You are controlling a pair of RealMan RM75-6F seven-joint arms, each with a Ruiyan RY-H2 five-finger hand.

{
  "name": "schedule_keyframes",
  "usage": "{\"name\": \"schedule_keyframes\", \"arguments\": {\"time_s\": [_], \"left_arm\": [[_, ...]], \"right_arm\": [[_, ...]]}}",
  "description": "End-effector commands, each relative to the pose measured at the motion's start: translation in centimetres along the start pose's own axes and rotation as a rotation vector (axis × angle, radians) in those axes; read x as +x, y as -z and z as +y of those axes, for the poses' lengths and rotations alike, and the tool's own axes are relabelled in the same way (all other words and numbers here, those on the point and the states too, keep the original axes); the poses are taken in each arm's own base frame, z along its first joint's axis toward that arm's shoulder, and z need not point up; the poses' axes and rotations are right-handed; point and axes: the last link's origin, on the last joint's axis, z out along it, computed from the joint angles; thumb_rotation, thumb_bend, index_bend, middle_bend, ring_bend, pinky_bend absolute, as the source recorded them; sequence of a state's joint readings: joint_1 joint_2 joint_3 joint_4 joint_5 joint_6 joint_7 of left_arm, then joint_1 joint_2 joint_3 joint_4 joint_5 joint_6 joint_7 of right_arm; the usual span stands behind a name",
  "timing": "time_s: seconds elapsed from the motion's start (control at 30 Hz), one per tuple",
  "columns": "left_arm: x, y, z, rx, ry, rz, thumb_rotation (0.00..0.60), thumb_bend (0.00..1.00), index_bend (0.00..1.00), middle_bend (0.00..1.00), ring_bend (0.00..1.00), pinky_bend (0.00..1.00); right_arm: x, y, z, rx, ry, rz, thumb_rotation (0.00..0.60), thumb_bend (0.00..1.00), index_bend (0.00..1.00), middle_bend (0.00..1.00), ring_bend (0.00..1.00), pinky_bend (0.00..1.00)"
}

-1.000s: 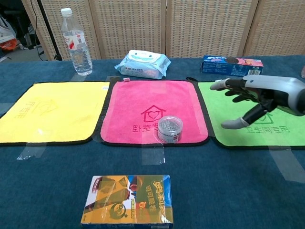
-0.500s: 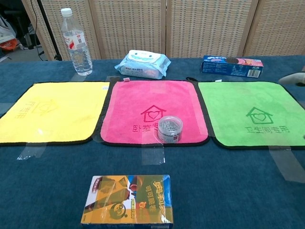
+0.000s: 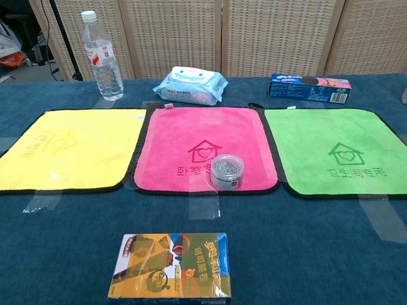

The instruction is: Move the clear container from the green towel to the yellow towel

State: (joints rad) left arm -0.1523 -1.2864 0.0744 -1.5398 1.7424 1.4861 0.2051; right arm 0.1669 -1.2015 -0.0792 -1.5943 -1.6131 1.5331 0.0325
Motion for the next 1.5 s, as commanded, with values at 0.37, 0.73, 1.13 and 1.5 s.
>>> {"name": "schedule_keyframes", "arguments": {"time_s": [0.37,0.73,1.13,1.5], "left_arm": [[0.4,0.4,0.4,-0.017,-0.008,0.021,0.600,0.44,0.00,0.00,0.00,0.00],[-0.2,-2.6,2.8,-0.101,-0.055,-0.055,0.600,0.44,0.00,0.00,0.00,0.00],[1.8,-7.9,5.6,-0.209,-0.149,-0.161,0.600,0.45,0.00,0.00,0.00,0.00],[3.0,-13.0,8.9,-0.349,-0.321,-0.234,0.600,0.46,0.00,0.00,0.00,0.00]], "right_arm": [[-0.2,-0.1,-0.1,0.002,0.017,-0.020,0.600,0.31,0.11,0.00,0.00,0.05],[0.2,0.2,-0.1,-0.001,0.010,-0.015,0.600,0.31,0.11,0.00,0.00,0.05],[1.0,0.4,0.1,0.000,-0.015,0.010,0.600,0.31,0.11,0.00,0.00,0.05],[1.3,0.3,0.5,-0.007,-0.037,0.018,0.600,0.31,0.11,0.00,0.00,0.05]]}}
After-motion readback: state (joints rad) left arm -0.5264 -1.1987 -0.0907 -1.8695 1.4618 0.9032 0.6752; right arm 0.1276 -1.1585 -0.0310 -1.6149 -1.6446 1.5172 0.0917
